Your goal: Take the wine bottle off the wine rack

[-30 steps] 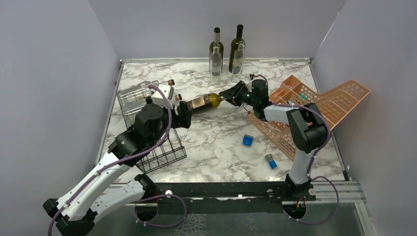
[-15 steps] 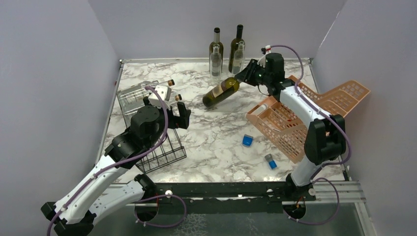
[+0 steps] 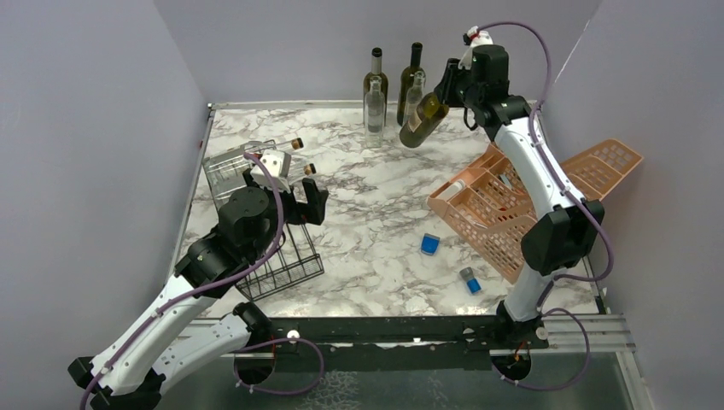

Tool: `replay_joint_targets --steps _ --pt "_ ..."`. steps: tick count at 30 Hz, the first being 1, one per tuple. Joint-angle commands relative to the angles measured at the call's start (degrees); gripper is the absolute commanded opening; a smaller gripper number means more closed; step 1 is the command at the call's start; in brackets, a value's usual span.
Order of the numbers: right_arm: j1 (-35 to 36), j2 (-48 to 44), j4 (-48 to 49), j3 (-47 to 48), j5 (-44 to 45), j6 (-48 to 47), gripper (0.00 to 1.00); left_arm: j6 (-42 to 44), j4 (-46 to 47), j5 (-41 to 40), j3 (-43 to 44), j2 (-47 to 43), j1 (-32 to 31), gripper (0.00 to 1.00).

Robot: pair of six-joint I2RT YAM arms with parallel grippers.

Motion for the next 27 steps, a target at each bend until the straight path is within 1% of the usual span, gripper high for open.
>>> replay_joint_targets --steps 1,4,11,14,19,27 --pt "1.1 4.3 -4.4 10.1 7.6 -8.1 0.23 0.5 1.1 0.0 0.6 -0.7 0.2 0.98" --pt "2.0 7.0 -8.4 14.9 8.9 -11.5 0.23 0.5 0.9 -0.2 0.6 -0.6 0.2 0.98" --pt "4.2 11.1 -13.2 20.3 8.7 -16.3 0.23 0.7 1.0 0.0 1.0 1.1 0.1 0.98" --pt "4.6 12.2 -13.0 20.5 7.6 -16.5 0.23 0.9 1.0 0.0 1.2 1.6 0.2 0.98" --pt "5.5 17.9 -17.4 27.6 7.2 -16.3 0.23 1.1 1.0 -0.3 1.3 2.0 0.1 0.98" --pt "6.0 21.4 -19.4 31.4 5.7 -14.3 0.24 1.5 1.1 -0.8 1.3 2.2 0.1 0.99"
